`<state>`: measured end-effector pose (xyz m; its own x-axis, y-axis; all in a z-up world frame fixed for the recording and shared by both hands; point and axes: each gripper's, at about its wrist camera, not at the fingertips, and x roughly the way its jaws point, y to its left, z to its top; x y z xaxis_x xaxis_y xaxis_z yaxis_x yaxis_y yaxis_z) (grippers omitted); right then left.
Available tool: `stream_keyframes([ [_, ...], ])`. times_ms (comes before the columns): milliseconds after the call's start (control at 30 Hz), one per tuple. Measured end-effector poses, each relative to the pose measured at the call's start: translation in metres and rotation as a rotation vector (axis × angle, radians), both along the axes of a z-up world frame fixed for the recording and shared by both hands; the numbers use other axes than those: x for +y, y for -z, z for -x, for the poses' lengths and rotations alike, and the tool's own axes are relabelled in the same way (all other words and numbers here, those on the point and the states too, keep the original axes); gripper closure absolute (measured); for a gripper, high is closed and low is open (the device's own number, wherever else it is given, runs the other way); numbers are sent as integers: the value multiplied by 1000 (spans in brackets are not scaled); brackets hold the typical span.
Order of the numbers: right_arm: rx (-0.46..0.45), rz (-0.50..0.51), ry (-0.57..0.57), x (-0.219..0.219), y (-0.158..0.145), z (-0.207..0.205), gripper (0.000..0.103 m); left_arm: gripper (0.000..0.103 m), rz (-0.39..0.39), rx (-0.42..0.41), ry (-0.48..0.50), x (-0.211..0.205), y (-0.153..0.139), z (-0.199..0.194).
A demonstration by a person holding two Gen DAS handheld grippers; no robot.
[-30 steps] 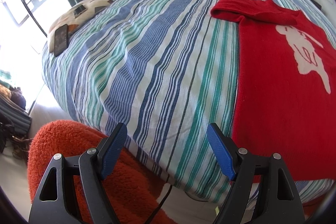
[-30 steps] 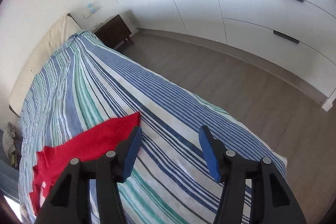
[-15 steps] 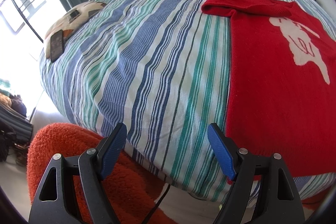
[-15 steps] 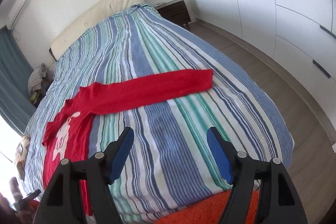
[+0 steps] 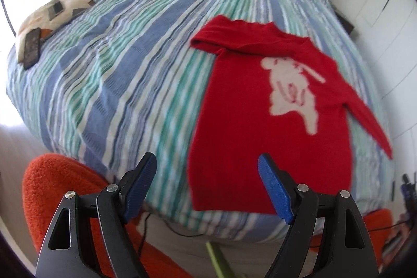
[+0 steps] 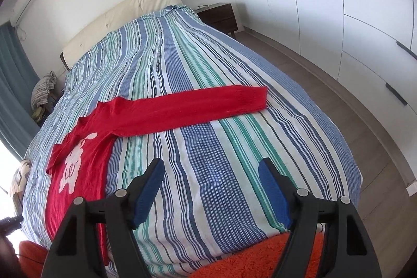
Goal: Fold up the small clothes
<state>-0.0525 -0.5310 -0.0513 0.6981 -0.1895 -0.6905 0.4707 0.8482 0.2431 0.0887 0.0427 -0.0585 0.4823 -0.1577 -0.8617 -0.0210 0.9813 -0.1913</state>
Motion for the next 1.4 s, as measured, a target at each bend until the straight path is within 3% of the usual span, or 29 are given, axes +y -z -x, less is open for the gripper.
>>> stream_keyframes([
  [100,12,-18,0,-4,4,-3,29,13,93,-61,69,-33,-34,-29],
  [200,13,-39,1,-8,6,-3,29,12,21,-134,170,-73,-42,-81],
  [300,4,-62,12,-12,8,0,29,13,-126,-89,306,-115,-12,-151],
  [433,3,-81,31,-15,10,2,29,22,-204,9,353,-138,37,-234],
  [633,41,-48,12,-8,11,-6,29,22,-200,115,459,-153,87,-288],
  [667,49,-46,8,-8,12,-8,29,26,-222,128,469,-154,94,-290],
  [733,63,-47,9,-8,14,-9,29,55,-260,159,492,-157,107,-291],
  [767,68,-51,12,-9,15,-10,29,84,-273,160,496,-156,108,-289],
  [800,71,-55,15,-10,16,-10,29,94,-276,136,491,-154,105,-287],
  [833,72,-59,19,-12,17,-10,29,95,-263,97,480,-150,97,-284],
  [933,72,-69,28,-14,18,-10,29,96,-139,-32,347,-108,51,-278],
  [1000,72,-69,26,-14,18,-10,29,95,-13,-93,162,-46,18,-273],
  [1067,68,-67,24,-13,18,-9,29,94,66,-115,-83,33,0,-269],
  [1167,70,-66,28,-13,18,-9,29,84,51,-68,-422,139,15,-255],
  [1200,72,-66,29,-13,18,-9,29,74,58,-28,-493,167,29,-250],
  [1267,77,-65,28,-12,18,-10,29,62,124,52,-577,214,60,-238],
  [1400,95,-54,28,-10,18,-11,29,61,283,50,-676,268,92,-205],
])
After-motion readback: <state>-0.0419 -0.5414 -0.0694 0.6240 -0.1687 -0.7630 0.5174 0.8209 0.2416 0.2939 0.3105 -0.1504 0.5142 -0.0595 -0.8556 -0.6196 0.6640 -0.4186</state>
